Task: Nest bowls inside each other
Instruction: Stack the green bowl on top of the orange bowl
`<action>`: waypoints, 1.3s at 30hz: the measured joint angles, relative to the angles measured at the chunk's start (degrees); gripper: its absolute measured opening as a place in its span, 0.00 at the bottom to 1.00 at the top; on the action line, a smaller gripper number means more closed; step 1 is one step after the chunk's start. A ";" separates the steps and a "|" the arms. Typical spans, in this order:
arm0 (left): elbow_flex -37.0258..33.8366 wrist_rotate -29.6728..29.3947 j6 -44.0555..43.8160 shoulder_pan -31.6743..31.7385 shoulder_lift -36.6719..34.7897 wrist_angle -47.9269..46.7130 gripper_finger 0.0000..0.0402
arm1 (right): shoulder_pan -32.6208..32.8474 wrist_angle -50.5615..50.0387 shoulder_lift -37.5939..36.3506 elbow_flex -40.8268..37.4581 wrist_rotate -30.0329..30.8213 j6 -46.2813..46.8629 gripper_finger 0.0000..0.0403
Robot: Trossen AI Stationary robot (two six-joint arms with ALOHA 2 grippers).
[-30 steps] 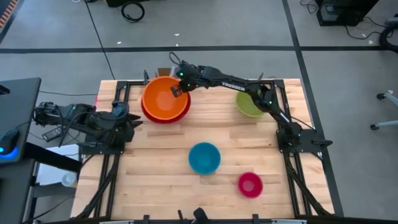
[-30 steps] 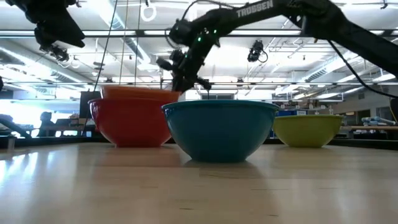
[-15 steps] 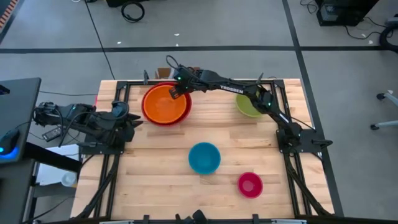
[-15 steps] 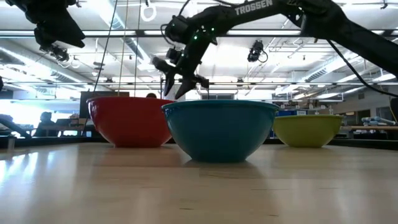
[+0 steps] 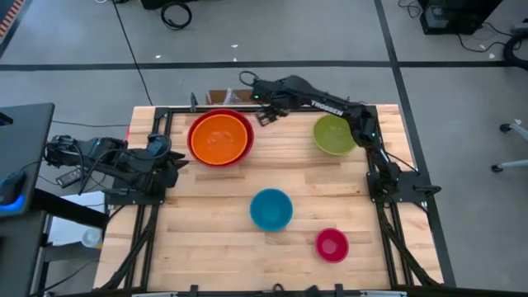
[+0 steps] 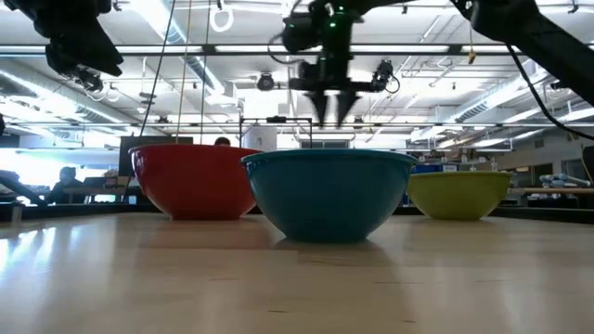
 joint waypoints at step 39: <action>0.00 0.08 5.31 -0.01 0.00 -3.81 0.35 | -4.81 7.95 -11.09 -45.62 -7.88 6.86 0.28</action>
